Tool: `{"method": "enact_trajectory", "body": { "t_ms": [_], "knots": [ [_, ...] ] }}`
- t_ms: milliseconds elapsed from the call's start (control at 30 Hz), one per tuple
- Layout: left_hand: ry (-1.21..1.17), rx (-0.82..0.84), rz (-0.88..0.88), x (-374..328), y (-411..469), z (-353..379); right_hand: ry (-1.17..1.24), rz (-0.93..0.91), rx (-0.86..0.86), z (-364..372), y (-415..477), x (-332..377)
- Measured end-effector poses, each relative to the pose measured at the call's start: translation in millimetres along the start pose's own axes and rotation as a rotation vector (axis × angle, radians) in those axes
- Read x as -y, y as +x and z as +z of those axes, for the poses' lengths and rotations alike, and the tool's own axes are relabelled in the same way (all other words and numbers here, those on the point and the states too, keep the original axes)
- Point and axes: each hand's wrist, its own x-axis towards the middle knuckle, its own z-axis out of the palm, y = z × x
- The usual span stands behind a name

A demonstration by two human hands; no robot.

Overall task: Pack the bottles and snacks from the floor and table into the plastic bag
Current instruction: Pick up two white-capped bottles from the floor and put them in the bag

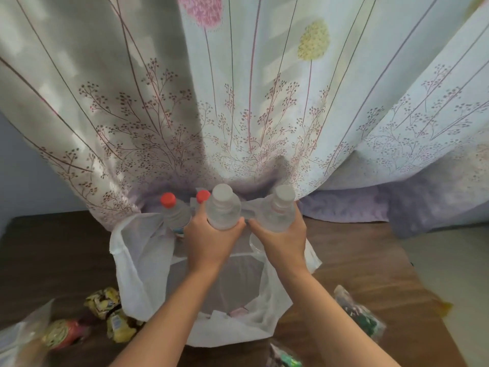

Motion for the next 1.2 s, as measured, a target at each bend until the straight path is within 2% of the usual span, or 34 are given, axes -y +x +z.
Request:
{"method": "enact_trajectory", "body": {
  "t_ms": [167,400,533,800,933,1200],
  "knots": [
    [-0.014,-0.049,-0.079,15,-2,26,-0.015,0.052,-0.024,7,20,-34],
    [-0.044,-0.048,-0.165,41,-5,62,-0.038,0.025,-0.061,16,35,-62],
    [-0.037,-0.060,-0.186,49,-6,77,0.034,0.021,-0.028,23,42,-75],
    [-0.009,-0.087,-0.172,64,-7,105,0.007,-0.008,-0.024,30,49,-101],
    [0.020,-0.093,-0.245,67,-4,111,0.007,-0.003,-0.028,37,49,-107],
    [-0.101,-0.102,-0.283,64,-5,119,0.085,0.010,-0.017,43,54,-113]
  ]
}}
